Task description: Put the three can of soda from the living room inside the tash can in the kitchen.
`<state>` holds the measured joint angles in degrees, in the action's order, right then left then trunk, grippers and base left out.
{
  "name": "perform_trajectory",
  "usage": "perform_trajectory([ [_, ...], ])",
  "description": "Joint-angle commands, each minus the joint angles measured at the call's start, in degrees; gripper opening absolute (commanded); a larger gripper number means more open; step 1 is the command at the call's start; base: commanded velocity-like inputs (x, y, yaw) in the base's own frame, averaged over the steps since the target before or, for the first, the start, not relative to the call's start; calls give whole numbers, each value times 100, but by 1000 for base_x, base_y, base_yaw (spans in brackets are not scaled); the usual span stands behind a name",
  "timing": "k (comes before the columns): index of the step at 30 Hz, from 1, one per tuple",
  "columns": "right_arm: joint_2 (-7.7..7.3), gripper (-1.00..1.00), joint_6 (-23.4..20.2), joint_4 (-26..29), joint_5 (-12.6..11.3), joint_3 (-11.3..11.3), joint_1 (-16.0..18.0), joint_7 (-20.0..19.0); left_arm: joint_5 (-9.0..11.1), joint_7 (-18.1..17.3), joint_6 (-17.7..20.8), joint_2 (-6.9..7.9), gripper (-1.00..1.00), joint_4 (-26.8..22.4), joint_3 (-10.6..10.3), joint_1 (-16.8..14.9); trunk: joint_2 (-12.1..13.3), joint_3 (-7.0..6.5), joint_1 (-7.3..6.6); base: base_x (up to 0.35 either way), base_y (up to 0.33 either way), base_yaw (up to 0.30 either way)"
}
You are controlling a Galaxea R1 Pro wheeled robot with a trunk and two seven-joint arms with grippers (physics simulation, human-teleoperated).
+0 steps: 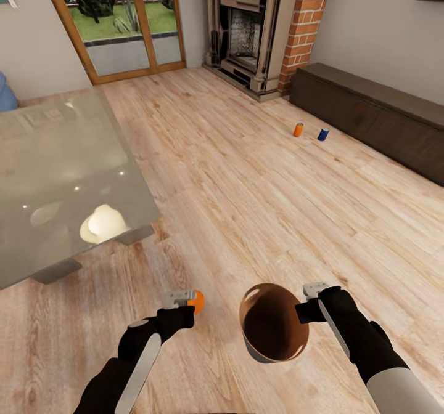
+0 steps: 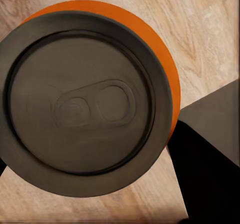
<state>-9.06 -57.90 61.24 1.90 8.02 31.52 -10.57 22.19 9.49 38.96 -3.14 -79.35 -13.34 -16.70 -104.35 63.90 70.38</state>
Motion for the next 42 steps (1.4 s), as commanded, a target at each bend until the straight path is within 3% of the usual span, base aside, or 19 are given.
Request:
perform_trajectory([
  [1,1,-100,-7,-3,-129,0,1,-35,-4,0,34,0,-100,-51,0,29,42,-19,-23,0,0,0],
  [13,1,-100,199,-224,-120,-8,24,-1,-4,0,462,-22,-100,-351,-10,139,523,-234,-286,0,0,0],
  [17,43,-100,357,-414,-131,-3,36,550,2,0,613,-33,-100,-388,-11,140,683,-306,-374,0,0,0],
  [26,73,-100,474,-552,-132,8,38,882,13,0,815,-50,-100,-413,-42,142,1044,-468,-572,0,0,0],
  [32,85,-100,803,-904,-132,14,53,1210,319,6,876,-46,-100,-469,-53,141,1285,-575,-704,0,0,0],
  [42,113,-100,850,-971,-129,16,56,1400,397,9,1040,-117,-100,-528,-135,141,1686,-755,-923,0,0,0],
])
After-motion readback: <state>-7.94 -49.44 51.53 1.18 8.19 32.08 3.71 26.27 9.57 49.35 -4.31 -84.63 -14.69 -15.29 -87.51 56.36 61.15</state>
